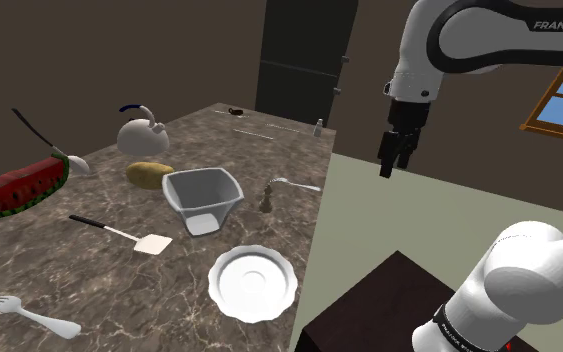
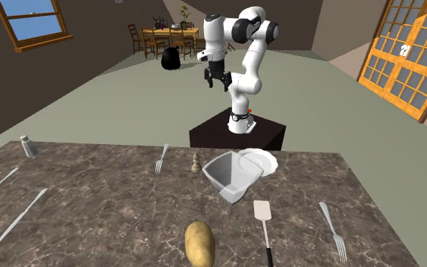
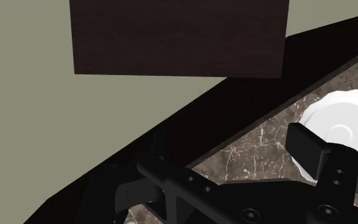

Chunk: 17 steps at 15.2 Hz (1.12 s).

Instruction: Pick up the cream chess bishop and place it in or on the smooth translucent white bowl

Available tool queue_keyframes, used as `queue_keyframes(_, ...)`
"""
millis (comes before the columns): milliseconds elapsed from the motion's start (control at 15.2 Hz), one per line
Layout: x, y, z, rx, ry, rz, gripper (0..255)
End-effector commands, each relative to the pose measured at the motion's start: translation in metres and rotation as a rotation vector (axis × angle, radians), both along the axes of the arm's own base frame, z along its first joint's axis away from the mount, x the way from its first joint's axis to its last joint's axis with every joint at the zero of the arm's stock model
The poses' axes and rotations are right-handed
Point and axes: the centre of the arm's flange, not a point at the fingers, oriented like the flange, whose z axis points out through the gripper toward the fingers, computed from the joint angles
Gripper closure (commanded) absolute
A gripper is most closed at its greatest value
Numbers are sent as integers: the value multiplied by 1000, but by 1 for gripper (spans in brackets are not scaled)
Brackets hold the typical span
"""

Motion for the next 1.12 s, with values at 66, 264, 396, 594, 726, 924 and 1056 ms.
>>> queue_keyframes(66,10,3,-7,4,-5,-3,0)
queue_keyframes(264,40,13,-26,17,-18,-13,0)
queue_keyframes(396,60,19,-39,26,-27,-19,0)
queue_keyframes(594,91,28,-58,39,-41,-29,0)
queue_keyframes(726,112,35,-70,47,-50,-35,0)
queue_keyframes(924,143,44,-88,60,-64,-45,0)
queue_keyframes(1056,164,50,-99,69,-73,-51,0)
